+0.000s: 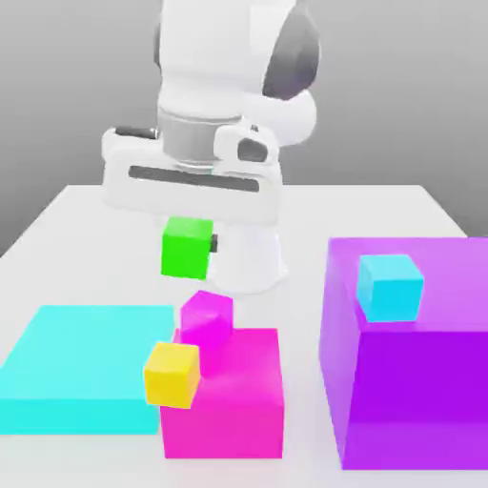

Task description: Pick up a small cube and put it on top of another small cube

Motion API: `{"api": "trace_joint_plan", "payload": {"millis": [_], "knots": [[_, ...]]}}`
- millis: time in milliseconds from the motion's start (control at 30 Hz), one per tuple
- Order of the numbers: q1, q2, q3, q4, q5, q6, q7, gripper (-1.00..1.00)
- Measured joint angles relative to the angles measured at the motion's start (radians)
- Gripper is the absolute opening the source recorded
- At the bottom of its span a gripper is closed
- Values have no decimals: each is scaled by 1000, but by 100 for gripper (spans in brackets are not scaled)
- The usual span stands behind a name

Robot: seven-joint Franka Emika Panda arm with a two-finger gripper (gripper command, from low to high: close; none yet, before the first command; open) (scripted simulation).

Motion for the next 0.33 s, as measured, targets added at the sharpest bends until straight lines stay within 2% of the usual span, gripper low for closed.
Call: {"api": "trace_joint_plan", "payload": {"millis": [67, 200, 233, 333], "knots": [[3, -1, -25, -52, -1, 32, -28, -100], [10, 103, -53, -109, -10, 188, -37, -100], [12, 133, -58, -122, -12, 231, -37, 100], [12, 133, -58, -122, -12, 231, -37, 100]]}}
